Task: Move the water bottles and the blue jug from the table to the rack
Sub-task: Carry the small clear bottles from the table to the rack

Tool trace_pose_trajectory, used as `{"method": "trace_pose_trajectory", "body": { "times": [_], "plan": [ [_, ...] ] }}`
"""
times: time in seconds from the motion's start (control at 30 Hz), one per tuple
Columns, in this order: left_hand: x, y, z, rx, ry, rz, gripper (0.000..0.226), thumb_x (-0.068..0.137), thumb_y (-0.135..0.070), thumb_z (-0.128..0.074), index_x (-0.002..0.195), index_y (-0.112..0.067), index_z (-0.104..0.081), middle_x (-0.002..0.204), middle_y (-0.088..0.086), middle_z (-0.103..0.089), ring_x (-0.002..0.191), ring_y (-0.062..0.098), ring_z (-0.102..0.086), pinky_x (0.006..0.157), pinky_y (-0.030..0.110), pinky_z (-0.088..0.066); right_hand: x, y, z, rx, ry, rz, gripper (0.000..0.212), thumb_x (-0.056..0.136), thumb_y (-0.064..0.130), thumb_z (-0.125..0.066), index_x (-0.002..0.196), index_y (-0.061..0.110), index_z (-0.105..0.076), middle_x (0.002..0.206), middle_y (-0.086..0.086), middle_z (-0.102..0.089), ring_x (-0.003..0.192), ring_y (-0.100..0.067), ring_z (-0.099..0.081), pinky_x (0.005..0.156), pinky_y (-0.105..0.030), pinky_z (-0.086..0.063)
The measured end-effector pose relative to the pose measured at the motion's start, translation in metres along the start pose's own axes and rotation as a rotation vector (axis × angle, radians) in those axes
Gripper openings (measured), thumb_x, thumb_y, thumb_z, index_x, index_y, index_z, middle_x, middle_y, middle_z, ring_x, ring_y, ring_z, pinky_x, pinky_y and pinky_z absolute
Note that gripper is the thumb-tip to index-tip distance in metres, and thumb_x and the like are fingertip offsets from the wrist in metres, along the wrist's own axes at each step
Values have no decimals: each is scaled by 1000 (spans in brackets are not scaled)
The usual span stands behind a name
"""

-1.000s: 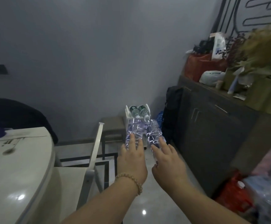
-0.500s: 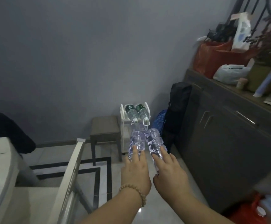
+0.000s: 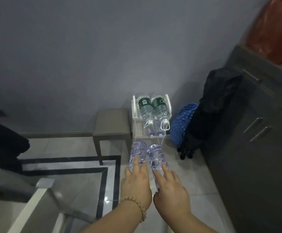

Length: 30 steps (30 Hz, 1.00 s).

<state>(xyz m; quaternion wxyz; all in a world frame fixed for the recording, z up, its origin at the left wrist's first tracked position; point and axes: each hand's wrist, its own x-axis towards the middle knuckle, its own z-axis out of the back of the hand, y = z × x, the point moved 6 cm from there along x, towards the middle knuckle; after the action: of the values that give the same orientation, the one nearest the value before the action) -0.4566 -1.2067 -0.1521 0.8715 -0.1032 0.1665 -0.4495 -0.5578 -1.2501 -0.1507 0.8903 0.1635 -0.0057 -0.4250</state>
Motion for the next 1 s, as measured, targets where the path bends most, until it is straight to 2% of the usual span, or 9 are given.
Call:
{"method": "trace_pose_trajectory", "body": {
  "times": [0.17,0.23,0.37,0.53,0.77,0.87,1.0],
  "plan": [
    [97,-10,-42,-16,22,106,83,77,-11,-57,143,-31,-9,157,-2,5,131,28,-24,100,37,-40,102,-50,-35,29,121,76,69,82,19,-50,143,37,-24,158,9,-4,140,-20,-15,97,-31,-43],
    [129,-11,-61,-23,36,138,82,78,-11,-56,143,-30,-10,156,-3,6,134,27,-22,100,35,-39,133,-65,-48,32,120,101,68,82,18,-49,143,38,-25,158,9,-3,140,-18,-14,95,-29,-44],
    [198,-10,-103,-48,48,127,82,77,-11,-53,144,-30,-9,156,-4,7,134,26,-20,101,36,-40,195,-99,-90,25,149,70,71,79,23,-48,142,44,-22,157,14,0,141,-14,-12,93,-25,-42],
    [281,18,-164,-100,10,109,78,77,-10,-54,143,-31,-17,156,-5,1,131,24,-24,103,37,-37,269,-126,-166,31,136,47,70,82,26,-52,143,42,-22,157,11,-2,141,-14,-13,96,-24,-42],
    [403,79,-247,-176,-187,-24,69,77,-18,-56,138,-31,-28,144,-1,-16,118,25,-29,97,36,-38,388,-145,-280,176,-119,4,60,77,25,-72,133,29,-51,151,1,-32,132,-22,-38,88,-36,-49],
    [437,93,-272,-180,-283,-47,72,75,-16,-63,137,-30,-31,143,0,-18,120,25,-30,94,38,-42,429,-157,-309,196,-193,27,59,78,29,-72,133,28,-51,153,2,-30,128,-22,-43,87,-36,-49],
    [474,103,-310,-253,-376,-48,69,75,-19,-66,135,-31,-35,143,-1,-21,122,26,-33,94,37,-42,473,-174,-343,228,-254,80,58,79,25,-69,133,26,-50,154,0,-26,132,-22,-38,93,-39,-44]
  ]
}}
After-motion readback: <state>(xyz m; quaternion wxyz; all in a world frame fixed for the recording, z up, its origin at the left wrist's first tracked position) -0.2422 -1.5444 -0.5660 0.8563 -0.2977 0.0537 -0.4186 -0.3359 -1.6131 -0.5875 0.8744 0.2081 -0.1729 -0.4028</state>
